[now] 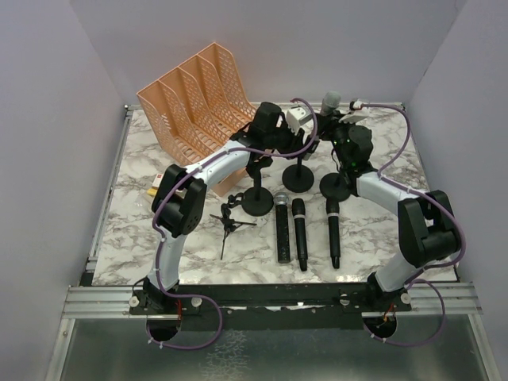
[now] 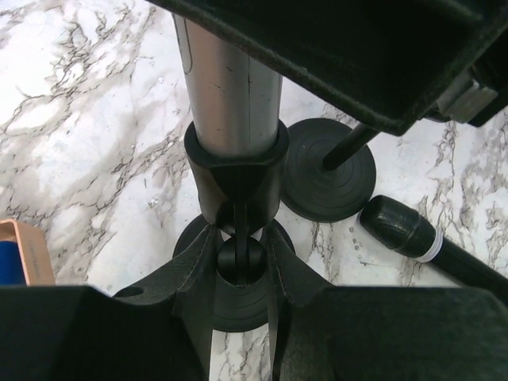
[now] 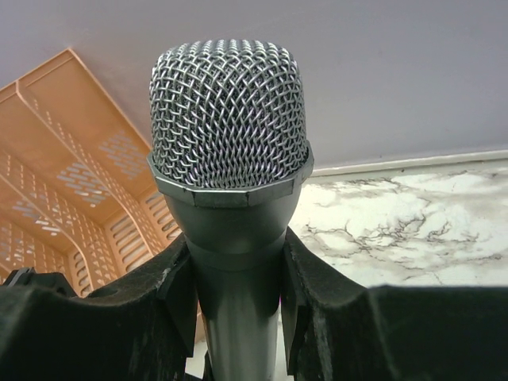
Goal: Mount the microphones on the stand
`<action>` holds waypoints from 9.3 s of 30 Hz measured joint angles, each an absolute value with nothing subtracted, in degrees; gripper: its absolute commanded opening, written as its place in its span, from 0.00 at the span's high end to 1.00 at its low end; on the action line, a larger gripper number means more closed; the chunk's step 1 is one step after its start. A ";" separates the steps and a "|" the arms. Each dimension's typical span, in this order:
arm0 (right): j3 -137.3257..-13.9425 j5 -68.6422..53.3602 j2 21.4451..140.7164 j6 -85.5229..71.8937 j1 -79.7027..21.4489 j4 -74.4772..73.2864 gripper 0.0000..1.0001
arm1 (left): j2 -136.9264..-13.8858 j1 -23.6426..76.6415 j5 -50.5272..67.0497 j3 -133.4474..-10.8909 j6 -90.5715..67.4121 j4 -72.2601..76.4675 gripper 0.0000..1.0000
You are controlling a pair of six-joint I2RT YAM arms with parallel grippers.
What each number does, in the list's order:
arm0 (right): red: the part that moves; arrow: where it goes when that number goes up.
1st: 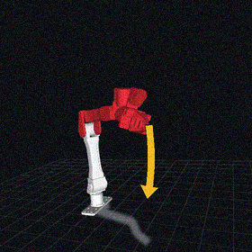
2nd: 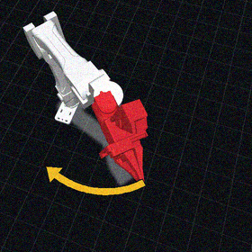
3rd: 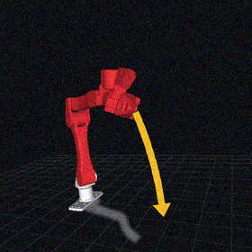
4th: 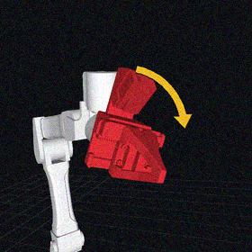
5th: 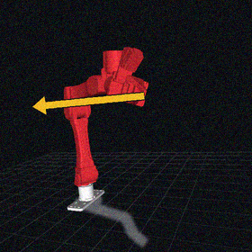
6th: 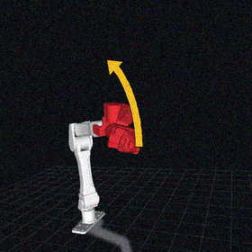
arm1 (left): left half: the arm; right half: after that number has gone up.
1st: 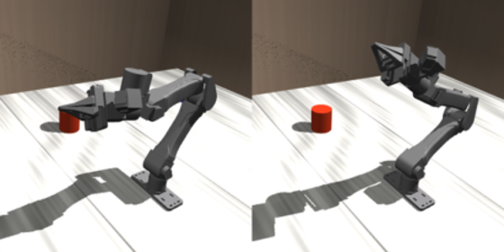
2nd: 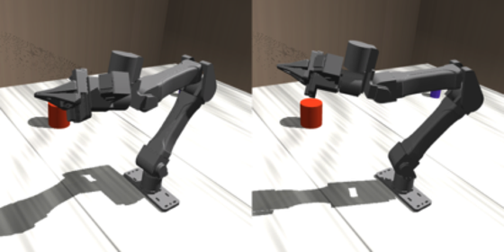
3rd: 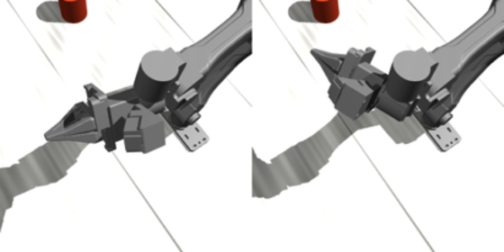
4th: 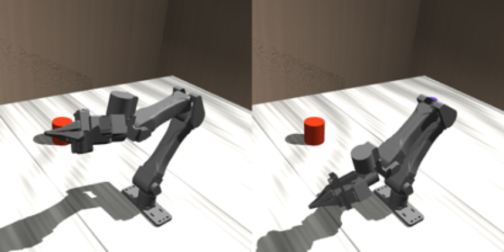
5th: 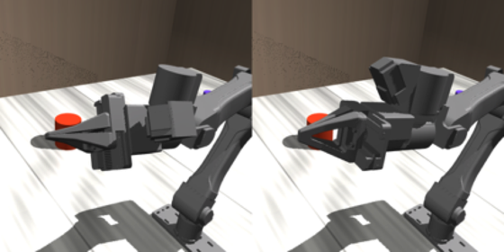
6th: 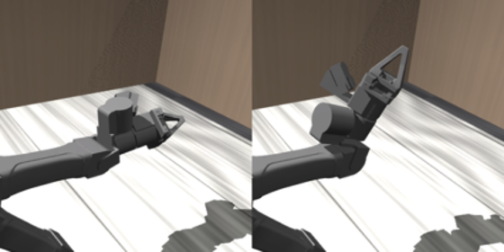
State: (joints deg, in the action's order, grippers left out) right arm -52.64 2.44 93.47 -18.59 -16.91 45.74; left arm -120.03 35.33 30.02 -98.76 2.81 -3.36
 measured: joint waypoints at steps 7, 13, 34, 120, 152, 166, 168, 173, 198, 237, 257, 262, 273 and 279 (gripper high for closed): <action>-56.77 7.68 93.41 -20.08 -18.28 38.59 0.99 | -121.56 35.62 24.18 -105.95 1.23 -10.48 0.43; -60.64 9.89 95.13 -20.32 -19.14 34.79 0.99 | -121.32 34.94 19.25 -109.82 -0.16 -10.52 0.29; -69.60 18.11 103.61 -19.94 -19.99 35.86 0.99 | -111.31 32.18 7.64 -110.13 -4.67 -17.04 0.24; -44.03 5.26 73.89 -38.74 -21.50 -42.70 0.47 | -107.77 34.89 20.88 -111.63 -8.49 -25.58 0.01; -44.31 8.93 83.90 -36.47 -24.69 -35.48 0.91 | -104.51 35.00 21.67 -103.96 -8.99 -19.31 0.01; -50.33 5.76 56.80 -26.65 -24.69 -23.88 0.99 | -102.17 35.53 21.12 -97.12 -11.11 -11.68 0.07; -53.34 7.84 55.24 -25.56 -24.69 -22.22 0.99 | -101.21 35.66 20.88 -95.04 -11.57 -8.95 0.07; -61.23 17.85 55.33 -21.30 -24.69 -17.45 0.99 | -100.14 36.53 20.53 -92.49 -12.43 -2.96 0.08; -71.61 36.95 70.11 -6.85 -11.18 9.76 0.99 | -123.74 50.57 14.68 -103.61 -10.48 12.73 0.23; -56.21 11.29 65.65 -4.54 -10.37 16.80 0.99 | -125.38 50.61 15.29 -104.09 -2.28 9.96 1.00; -45.04 4.08 62.46 -1.98 -10.00 24.73 0.99 | -122.65 49.87 17.54 -96.49 -2.61 18.37 1.00; -41.85 4.08 60.25 -1.52 -10.00 27.92 0.99 | -122.48 49.87 17.58 -95.74 -2.68 19.42 1.00; -40.12 3.44 58.76 -2.94 -9.89 28.67 0.99 | -122.34 49.87 17.63 -95.42 -2.74 19.81 1.00; -38.44 5.43 58.02 -3.99 -9.65 30.09 0.99 | -122.34 49.89 18.04 -95.22 -2.74 20.08 1.00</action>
State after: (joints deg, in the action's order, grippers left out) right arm -38.44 5.43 58.02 -3.99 -9.65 30.09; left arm -122.34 49.89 18.04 -95.22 -2.74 20.08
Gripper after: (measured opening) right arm 0.373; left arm 0.239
